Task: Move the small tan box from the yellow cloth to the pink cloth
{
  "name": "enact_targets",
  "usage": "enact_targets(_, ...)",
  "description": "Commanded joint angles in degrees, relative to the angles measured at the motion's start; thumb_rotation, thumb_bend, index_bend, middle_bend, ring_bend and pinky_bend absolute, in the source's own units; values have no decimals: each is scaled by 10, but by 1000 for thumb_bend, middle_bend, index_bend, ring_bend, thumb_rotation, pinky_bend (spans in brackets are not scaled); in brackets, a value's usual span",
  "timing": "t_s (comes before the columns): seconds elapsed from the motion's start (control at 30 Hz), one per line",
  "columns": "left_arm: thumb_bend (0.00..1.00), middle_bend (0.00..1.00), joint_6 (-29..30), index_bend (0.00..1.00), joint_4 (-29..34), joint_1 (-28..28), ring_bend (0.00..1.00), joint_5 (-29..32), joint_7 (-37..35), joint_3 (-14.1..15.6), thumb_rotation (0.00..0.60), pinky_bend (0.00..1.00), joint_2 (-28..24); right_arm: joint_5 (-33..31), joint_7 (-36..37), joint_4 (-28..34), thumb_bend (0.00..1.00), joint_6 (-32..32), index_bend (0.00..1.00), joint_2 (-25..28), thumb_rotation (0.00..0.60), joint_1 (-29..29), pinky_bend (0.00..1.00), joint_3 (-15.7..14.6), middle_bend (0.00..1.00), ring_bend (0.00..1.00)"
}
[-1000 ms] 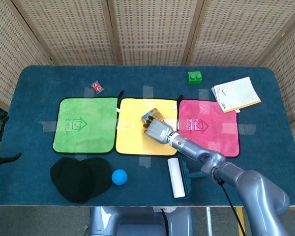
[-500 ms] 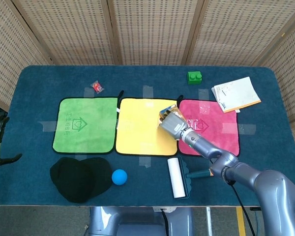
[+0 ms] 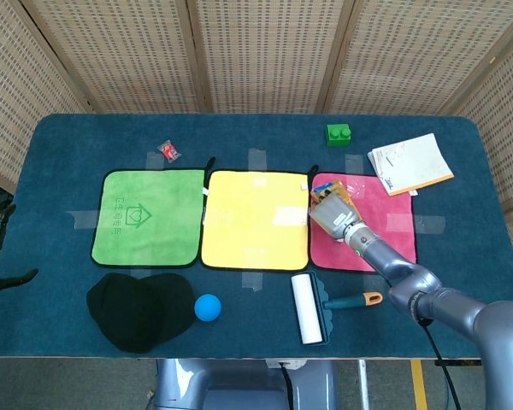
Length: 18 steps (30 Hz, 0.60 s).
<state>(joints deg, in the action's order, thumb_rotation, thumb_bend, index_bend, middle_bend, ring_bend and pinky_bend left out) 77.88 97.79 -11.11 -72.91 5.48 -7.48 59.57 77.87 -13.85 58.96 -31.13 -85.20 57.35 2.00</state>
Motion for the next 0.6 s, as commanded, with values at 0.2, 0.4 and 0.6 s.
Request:
enact_targets(0.2,0,0,6,0,5,3,0,-7,-2,2,600,0,-2,-32,-27,37,1000,7,506,42,600,-19,280,-7,389,349)
enact_targets(0.4,0,0,9,0,9,5,0,-18,-4,6,600,0,-4,-35,-27,100,1000,-43,500,85,600,-43,285,-1,382,353)
enact_targets(0.6,0,0,11,0,8,7,0,-31,-15,10,600,0,-8,16,38,210,875,-159,337,163,600,-95,192,7,267,274)
